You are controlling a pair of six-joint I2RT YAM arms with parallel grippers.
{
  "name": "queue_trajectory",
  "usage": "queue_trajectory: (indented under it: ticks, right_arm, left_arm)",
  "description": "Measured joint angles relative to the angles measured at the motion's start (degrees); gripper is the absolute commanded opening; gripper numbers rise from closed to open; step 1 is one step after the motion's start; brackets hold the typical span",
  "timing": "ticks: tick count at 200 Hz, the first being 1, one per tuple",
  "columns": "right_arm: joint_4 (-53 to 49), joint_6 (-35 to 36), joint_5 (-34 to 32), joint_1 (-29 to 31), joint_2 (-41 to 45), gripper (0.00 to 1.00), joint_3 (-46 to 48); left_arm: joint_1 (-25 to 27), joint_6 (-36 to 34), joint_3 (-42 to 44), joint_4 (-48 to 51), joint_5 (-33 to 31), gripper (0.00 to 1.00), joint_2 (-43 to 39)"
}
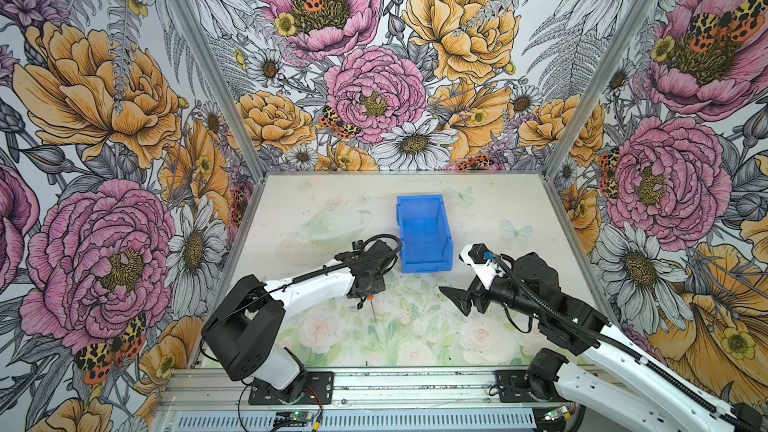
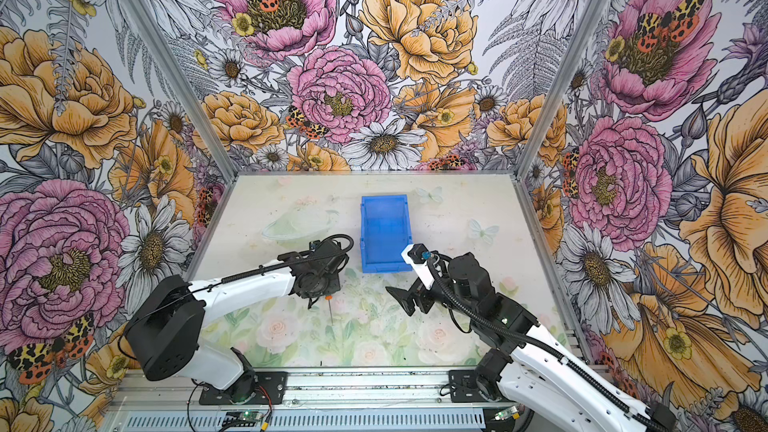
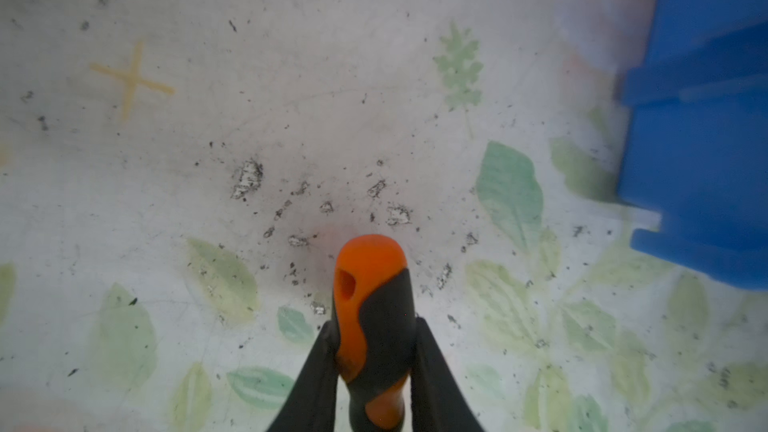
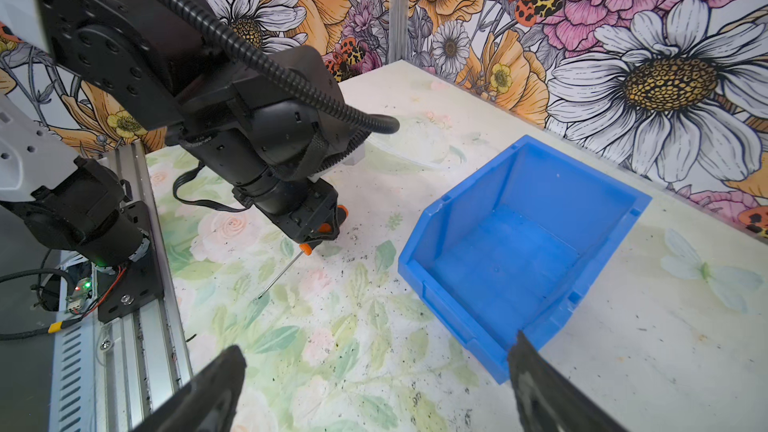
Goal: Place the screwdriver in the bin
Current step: 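Lift the screwdriver with the left gripper and carry it over the blue bin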
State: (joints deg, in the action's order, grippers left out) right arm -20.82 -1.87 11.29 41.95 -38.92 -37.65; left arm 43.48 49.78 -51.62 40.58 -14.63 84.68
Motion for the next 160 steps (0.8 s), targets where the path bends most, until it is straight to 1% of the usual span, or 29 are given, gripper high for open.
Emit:
queue_trajectory:
  ticks: [33, 81, 107, 160]
  right_arm:
    - [0.02, -0.87, -1.46, -0.92, 0.72, 0.99, 0.00]
    - [0.00, -2.21, -2.73, -3.82, 1.75, 0.99, -0.02]
    - [0.02, -3.28, -2.71, -6.12, 2.73, 1.00, 0.00]
    - [0.04, -5.07, -3.17, -9.11, 4.76, 1.00, 0.59]
  left_arm:
    - [0.66, 1.09, -2.47, 1.90, -0.81, 0.00, -3.96]
    - [1.57, 0.55, -11.28, 4.04, -1.49, 0.00, -3.28]
    - [2.25, -0.98, -18.78, 4.44, -1.46, 0.00, 0.61]
    - [2.91, -4.85, -34.86, 4.42, -1.01, 0.00, 14.03]
